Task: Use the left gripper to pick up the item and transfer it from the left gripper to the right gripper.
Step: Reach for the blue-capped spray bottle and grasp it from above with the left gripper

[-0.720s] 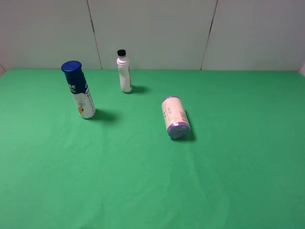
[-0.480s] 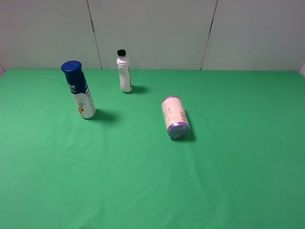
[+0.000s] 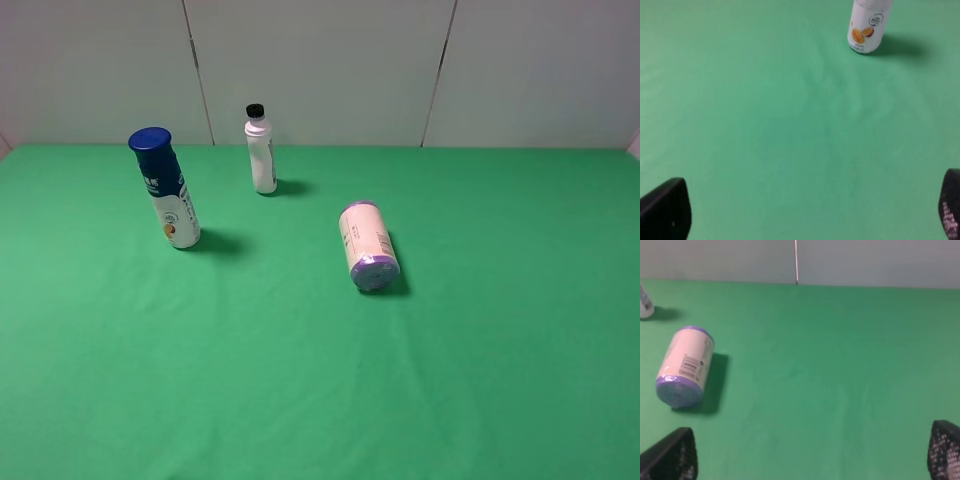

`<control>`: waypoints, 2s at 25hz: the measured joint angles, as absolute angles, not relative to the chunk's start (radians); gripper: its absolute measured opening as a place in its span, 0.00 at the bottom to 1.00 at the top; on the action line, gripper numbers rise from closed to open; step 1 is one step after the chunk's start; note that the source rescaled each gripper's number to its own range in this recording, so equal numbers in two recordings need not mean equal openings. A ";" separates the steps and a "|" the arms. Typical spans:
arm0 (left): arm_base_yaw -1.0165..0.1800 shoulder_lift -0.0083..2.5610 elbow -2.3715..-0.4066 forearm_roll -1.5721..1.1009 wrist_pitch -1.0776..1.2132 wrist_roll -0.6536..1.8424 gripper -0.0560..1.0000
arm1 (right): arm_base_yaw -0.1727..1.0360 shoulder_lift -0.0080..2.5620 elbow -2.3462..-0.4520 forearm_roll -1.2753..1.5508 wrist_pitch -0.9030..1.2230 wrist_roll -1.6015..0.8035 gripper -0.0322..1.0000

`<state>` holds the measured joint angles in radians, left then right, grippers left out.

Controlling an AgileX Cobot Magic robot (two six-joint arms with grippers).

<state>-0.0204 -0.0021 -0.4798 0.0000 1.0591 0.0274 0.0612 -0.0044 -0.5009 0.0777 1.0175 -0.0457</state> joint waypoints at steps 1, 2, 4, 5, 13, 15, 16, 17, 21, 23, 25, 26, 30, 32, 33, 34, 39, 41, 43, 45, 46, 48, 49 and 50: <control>-0.020 -0.002 -0.480 0.000 1.059 0.027 1.00 | 0.061 -0.004 -0.501 0.078 1.018 -0.046 1.00; -0.020 -0.002 -0.481 0.000 1.059 0.027 1.00 | 0.061 -0.004 -0.501 0.078 1.018 -0.046 1.00; -0.020 -0.002 -0.492 0.009 1.061 0.027 1.00 | 0.061 -0.004 -0.501 0.078 1.018 -0.046 1.00; -0.020 0.000 -0.502 0.009 1.061 0.027 1.00 | 0.061 -0.004 -0.501 0.078 1.018 -0.046 1.00; -0.020 0.218 -0.650 0.011 1.070 0.027 1.00 | 0.061 -0.004 -0.501 0.078 1.018 -0.046 1.00; -0.020 0.303 -0.690 0.011 1.070 0.027 1.00 | 0.061 -0.004 -0.501 0.078 1.018 -0.046 1.00; -0.020 0.348 -0.713 0.011 1.070 0.027 1.00 | 0.061 -0.004 -0.501 0.078 1.018 -0.046 1.00; -0.020 0.386 -0.737 0.011 1.070 0.028 1.00 | 0.061 -0.004 -0.501 0.078 1.018 -0.046 1.00; -0.020 0.557 -0.841 0.012 1.070 0.047 1.00 | 0.061 -0.004 -0.501 0.078 1.018 -0.046 1.00; -0.020 0.647 -0.888 0.012 1.070 0.060 1.00 | 0.061 -0.004 -0.501 0.078 1.018 -0.046 1.00; -0.020 0.731 -0.932 0.012 1.069 0.073 1.00 | 0.061 -0.004 -0.501 0.078 1.018 -0.046 1.00; -0.020 0.776 -0.955 0.012 1.069 0.077 1.00 | 0.061 -0.004 -0.501 0.078 1.018 -0.046 1.00; -0.021 0.937 -1.037 -0.015 1.068 0.080 1.00 | 0.061 -0.004 -0.501 0.078 1.018 -0.046 1.00; -0.040 1.011 -1.078 -0.026 1.068 0.080 1.00 | 0.061 -0.004 -0.501 0.078 1.018 -0.046 1.00; -0.052 1.052 -1.101 -0.027 1.068 0.080 1.00 | 0.061 -0.004 -0.501 0.078 1.018 -0.046 1.00; -0.071 1.093 -1.128 -0.030 1.068 0.080 1.00 | 0.061 -0.004 -0.501 0.078 1.018 -0.046 1.00; -0.137 1.271 -1.242 -0.033 1.068 0.070 1.00 | 0.061 -0.004 -0.501 0.078 1.018 -0.046 1.00; -0.155 1.341 -1.288 -0.033 1.070 0.055 1.00 | 0.061 -0.004 -0.501 0.078 1.018 -0.046 1.00; -0.170 1.403 -1.336 -0.033 1.082 0.034 1.00 | 0.061 -0.004 -0.501 0.078 1.018 -0.046 1.00; -0.182 1.464 -1.388 -0.033 1.099 0.024 1.00 | 0.061 -0.004 -0.501 0.078 1.018 -0.046 1.00; -0.188 1.497 -1.411 -0.033 1.108 0.017 1.00 | 0.061 -0.004 -0.501 0.078 1.018 -0.046 1.00; -0.198 1.559 -1.449 -0.033 1.125 0.011 1.00 | 0.061 -0.004 -0.501 0.078 1.018 -0.046 1.00; -0.201 1.583 -1.467 -0.033 1.132 0.000 1.00 | 0.061 -0.004 -0.501 0.078 1.018 -0.046 1.00; -0.203 1.611 -1.480 -0.033 1.141 0.000 1.00 | 0.061 -0.004 -0.501 0.078 1.018 -0.046 1.00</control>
<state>-0.2027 1.6108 -1.4796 -0.0328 1.1411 0.0000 0.0612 -0.0044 -0.5009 0.0777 1.0175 -0.0457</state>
